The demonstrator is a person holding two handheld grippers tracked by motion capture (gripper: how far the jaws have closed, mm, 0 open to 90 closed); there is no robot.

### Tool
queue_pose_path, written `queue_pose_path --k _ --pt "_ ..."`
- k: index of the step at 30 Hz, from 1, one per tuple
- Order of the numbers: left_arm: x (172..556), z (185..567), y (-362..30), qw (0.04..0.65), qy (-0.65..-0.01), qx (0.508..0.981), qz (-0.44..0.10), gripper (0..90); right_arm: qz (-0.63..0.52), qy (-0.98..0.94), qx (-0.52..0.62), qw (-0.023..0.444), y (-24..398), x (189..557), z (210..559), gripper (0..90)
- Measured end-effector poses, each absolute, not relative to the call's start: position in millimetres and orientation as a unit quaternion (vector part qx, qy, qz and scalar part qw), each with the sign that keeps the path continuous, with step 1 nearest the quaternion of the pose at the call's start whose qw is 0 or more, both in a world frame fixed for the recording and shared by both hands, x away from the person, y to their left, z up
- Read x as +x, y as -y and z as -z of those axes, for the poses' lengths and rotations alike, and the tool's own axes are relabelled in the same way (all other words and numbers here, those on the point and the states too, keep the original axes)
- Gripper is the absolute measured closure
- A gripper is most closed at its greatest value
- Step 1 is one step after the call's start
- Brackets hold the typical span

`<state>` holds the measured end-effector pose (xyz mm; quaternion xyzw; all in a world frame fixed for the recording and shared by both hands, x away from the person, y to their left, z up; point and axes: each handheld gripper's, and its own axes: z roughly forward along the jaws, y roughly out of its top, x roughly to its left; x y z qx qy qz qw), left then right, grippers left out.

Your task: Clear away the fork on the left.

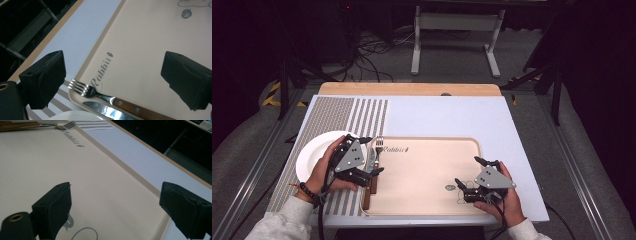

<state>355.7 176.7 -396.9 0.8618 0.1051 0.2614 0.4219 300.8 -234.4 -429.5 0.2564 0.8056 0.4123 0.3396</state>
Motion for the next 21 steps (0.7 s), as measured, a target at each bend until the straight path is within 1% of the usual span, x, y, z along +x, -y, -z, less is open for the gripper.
queue_pose_path --k 10,12,21 --pt "346 395 -194 0.425 -0.116 0.855 -0.274 6.0 -0.421 -0.804 0.254 0.335 233 300 429 11.6" --pt "344 395 -197 0.425 -0.117 0.853 -0.279 7.0 -0.424 -0.803 0.256 0.332 233 300 428 11.5" --pt "334 398 -208 0.428 -0.120 0.848 -0.288 6.4 -0.424 -0.799 0.264 0.335 235 300 427 10.2"
